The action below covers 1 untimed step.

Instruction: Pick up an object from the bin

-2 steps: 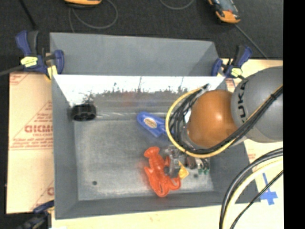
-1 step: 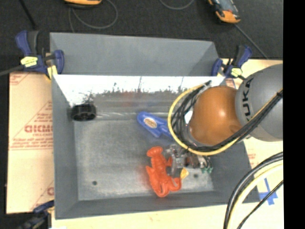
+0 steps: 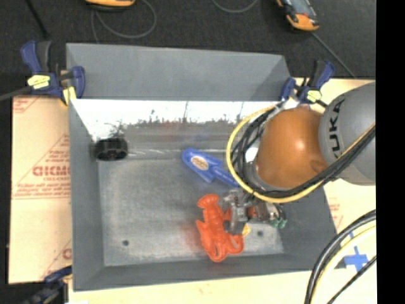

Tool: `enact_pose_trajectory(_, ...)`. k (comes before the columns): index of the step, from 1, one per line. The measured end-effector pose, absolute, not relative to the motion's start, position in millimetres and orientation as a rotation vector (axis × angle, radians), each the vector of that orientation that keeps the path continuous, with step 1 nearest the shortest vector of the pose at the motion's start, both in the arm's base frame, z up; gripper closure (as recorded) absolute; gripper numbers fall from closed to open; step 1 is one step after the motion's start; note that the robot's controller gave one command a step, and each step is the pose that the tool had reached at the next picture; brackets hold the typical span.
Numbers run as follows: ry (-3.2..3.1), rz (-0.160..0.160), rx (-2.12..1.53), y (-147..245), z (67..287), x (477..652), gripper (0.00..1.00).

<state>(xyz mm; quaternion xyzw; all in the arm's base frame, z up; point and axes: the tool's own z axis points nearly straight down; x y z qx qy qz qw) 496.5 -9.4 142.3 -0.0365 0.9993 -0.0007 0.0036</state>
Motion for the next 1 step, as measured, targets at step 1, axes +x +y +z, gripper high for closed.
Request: enact_pose_trajectory(1,3.133,-0.002,-0.115,-9.6,154.8,497.9,1.00)
